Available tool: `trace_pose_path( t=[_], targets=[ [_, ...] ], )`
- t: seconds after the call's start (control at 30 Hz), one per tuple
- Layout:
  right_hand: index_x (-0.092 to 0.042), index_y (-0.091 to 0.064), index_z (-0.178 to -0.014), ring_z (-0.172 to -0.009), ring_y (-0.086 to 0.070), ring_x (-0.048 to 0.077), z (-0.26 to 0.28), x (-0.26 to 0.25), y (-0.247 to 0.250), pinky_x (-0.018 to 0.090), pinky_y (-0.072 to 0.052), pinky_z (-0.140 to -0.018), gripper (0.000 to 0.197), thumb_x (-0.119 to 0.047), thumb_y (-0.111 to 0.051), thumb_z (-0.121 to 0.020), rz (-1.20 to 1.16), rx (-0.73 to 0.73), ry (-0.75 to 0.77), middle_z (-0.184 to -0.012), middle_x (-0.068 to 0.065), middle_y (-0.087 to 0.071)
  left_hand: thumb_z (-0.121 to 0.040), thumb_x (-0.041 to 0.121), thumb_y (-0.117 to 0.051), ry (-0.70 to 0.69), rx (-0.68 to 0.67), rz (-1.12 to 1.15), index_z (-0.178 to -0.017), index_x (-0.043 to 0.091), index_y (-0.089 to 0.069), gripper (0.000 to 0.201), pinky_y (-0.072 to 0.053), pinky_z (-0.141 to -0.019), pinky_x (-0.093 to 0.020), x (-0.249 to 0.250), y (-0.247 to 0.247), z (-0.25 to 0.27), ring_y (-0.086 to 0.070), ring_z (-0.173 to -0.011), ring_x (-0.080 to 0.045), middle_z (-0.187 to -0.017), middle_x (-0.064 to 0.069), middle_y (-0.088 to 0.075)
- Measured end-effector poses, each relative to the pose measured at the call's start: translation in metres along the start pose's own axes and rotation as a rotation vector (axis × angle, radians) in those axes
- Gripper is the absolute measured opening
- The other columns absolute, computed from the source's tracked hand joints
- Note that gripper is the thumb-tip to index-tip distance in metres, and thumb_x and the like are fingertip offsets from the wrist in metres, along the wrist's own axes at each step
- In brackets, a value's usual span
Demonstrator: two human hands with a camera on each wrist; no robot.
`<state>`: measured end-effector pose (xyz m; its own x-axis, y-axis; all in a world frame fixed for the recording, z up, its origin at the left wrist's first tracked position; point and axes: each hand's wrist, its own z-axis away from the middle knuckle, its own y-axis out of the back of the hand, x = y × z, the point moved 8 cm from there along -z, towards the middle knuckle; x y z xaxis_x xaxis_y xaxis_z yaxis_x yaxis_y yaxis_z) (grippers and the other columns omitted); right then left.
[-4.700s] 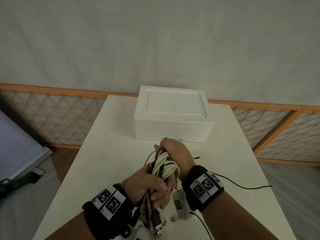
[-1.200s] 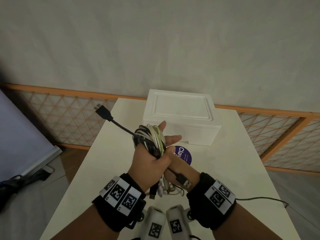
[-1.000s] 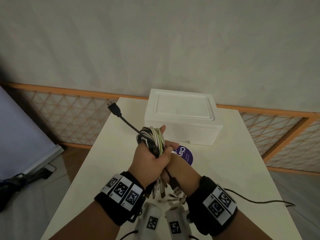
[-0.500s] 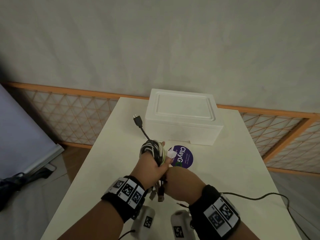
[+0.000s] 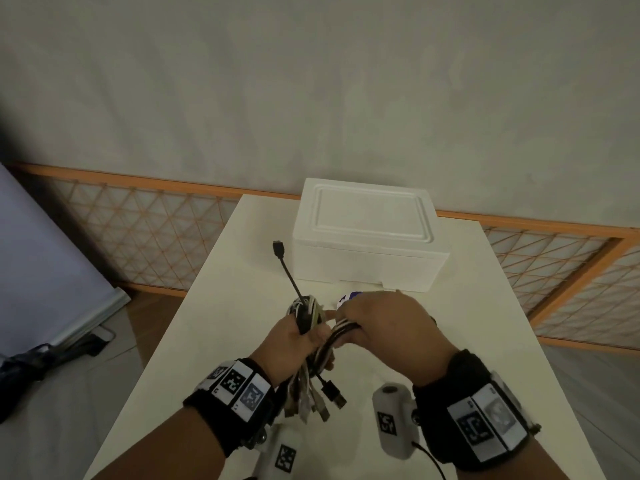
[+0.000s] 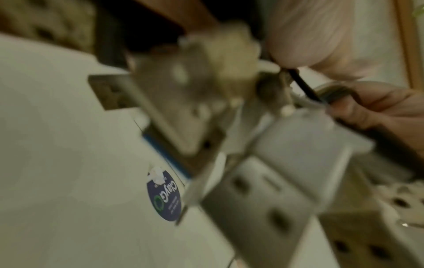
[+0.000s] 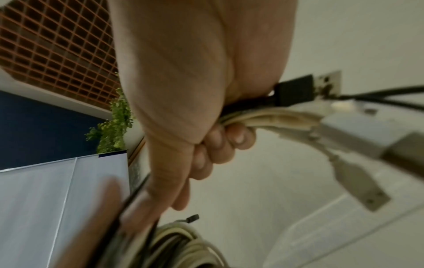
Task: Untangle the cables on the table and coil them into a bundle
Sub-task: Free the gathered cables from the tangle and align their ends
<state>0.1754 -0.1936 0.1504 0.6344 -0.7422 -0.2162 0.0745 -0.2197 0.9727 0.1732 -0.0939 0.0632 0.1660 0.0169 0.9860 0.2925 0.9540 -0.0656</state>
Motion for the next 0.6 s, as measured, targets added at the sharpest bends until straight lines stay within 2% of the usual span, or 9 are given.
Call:
trace_pose_path(
  t=[0.07,0.17,0.23,0.3,0.37,0.43,0.5,0.53,0.6],
  targets=[
    [-0.024,-0.071,-0.080,-0.069,-0.063,0.017,-0.004,-0.009,0.012,0.036,-0.050,-0.063,0.041,-0.050,-0.040,-0.077,0.042,0.097,0.132,-0.071,-0.006,-0.063,-0.038,0.047,-0.088,-0.005,-0.122,0.005,-0.090,-0.001,-0.063,0.075,-0.050,-0.054,-0.026,0.003,-0.014,0.003,-0.063,-0.054,-0.016,-0.060,-0.004,-0.067],
    [-0.024,-0.074,-0.079,-0.063,-0.063,0.012,-0.005,-0.015,0.023,0.030,-0.053,-0.053,0.029,-0.037,-0.049,-0.074,-0.046,0.168,0.290,-0.068,-0.008,-0.064,-0.055,0.008,-0.078,0.016,-0.239,-0.027,-0.086,0.011,-0.067,0.033,-0.050,-0.055,-0.024,0.010,-0.031,0.009,-0.064,-0.057,-0.013,-0.062,-0.001,-0.069],
    [-0.022,-0.075,-0.084,-0.074,-0.061,0.005,-0.009,-0.013,0.027,0.022,-0.049,-0.061,0.027,-0.033,-0.055,-0.071,-0.174,0.129,0.302,-0.082,-0.009,-0.067,-0.069,0.008,-0.071,-0.002,-0.299,0.016,-0.090,0.015,-0.065,0.024,-0.050,-0.056,-0.024,0.015,-0.039,0.013,-0.065,-0.063,-0.019,-0.065,-0.001,-0.070],
    [-0.020,-0.076,-0.091,-0.090,-0.061,0.003,-0.012,-0.007,0.027,0.014,-0.045,-0.070,0.032,-0.032,-0.057,-0.069,-0.285,0.120,0.286,-0.105,-0.007,-0.070,-0.069,0.019,-0.069,-0.007,-0.299,0.031,-0.096,0.011,-0.063,0.028,-0.051,-0.062,-0.028,0.017,-0.039,0.014,-0.063,-0.065,-0.025,-0.063,-0.004,-0.068],
    [-0.016,-0.076,-0.097,-0.099,-0.058,0.006,-0.016,-0.003,0.024,0.012,-0.041,-0.079,0.041,-0.030,-0.054,-0.066,-0.346,0.104,0.292,-0.116,-0.001,-0.069,-0.066,0.021,-0.065,0.002,-0.303,0.022,-0.087,0.011,-0.063,0.024,-0.052,-0.068,-0.034,0.018,-0.038,0.014,-0.062,-0.058,-0.021,-0.056,-0.006,-0.064],
    [-0.013,-0.076,-0.096,-0.086,-0.060,0.012,-0.020,-0.002,0.019,0.025,-0.049,-0.077,0.035,-0.024,-0.058,-0.067,-0.315,0.098,0.292,-0.103,0.002,-0.073,-0.065,0.017,-0.063,-0.010,-0.333,0.055,-0.080,0.011,-0.061,0.016,-0.051,-0.071,-0.039,0.022,-0.042,0.016,-0.060,-0.051,-0.018,-0.051,-0.005,-0.060],
    [-0.017,-0.073,-0.087,-0.075,-0.058,0.017,-0.022,-0.001,0.018,0.036,-0.052,-0.066,0.021,-0.035,-0.063,-0.085,-0.284,0.122,0.278,-0.081,-0.003,-0.072,-0.065,0.013,-0.062,-0.036,-0.350,0.146,-0.079,0.008,-0.058,0.016,-0.051,-0.068,-0.034,0.029,-0.047,0.020,-0.056,-0.046,-0.017,-0.050,-0.004,-0.057],
    [-0.017,-0.071,-0.082,-0.073,-0.055,0.017,-0.023,0.000,0.023,0.036,-0.051,-0.064,0.045,-0.054,-0.046,-0.092,-0.315,0.163,0.276,-0.073,-0.005,-0.068,-0.066,0.012,-0.062,-0.048,-0.359,0.197,-0.081,0.006,-0.057,0.017,-0.050,-0.067,-0.033,0.032,-0.050,0.021,-0.055,-0.045,-0.017,-0.050,-0.003,-0.056],
    [-0.014,-0.065,-0.073,-0.068,-0.053,0.018,-0.024,0.002,0.023,0.032,-0.046,-0.062,0.077,-0.069,-0.012,-0.084,-0.379,0.187,0.263,-0.065,-0.004,-0.060,-0.069,0.011,-0.061,-0.063,-0.383,0.277,-0.083,0.004,-0.056,0.017,-0.048,-0.066,-0.032,0.036,-0.053,0.023,-0.055,-0.044,-0.016,-0.050,-0.002,-0.055]
  ],
)
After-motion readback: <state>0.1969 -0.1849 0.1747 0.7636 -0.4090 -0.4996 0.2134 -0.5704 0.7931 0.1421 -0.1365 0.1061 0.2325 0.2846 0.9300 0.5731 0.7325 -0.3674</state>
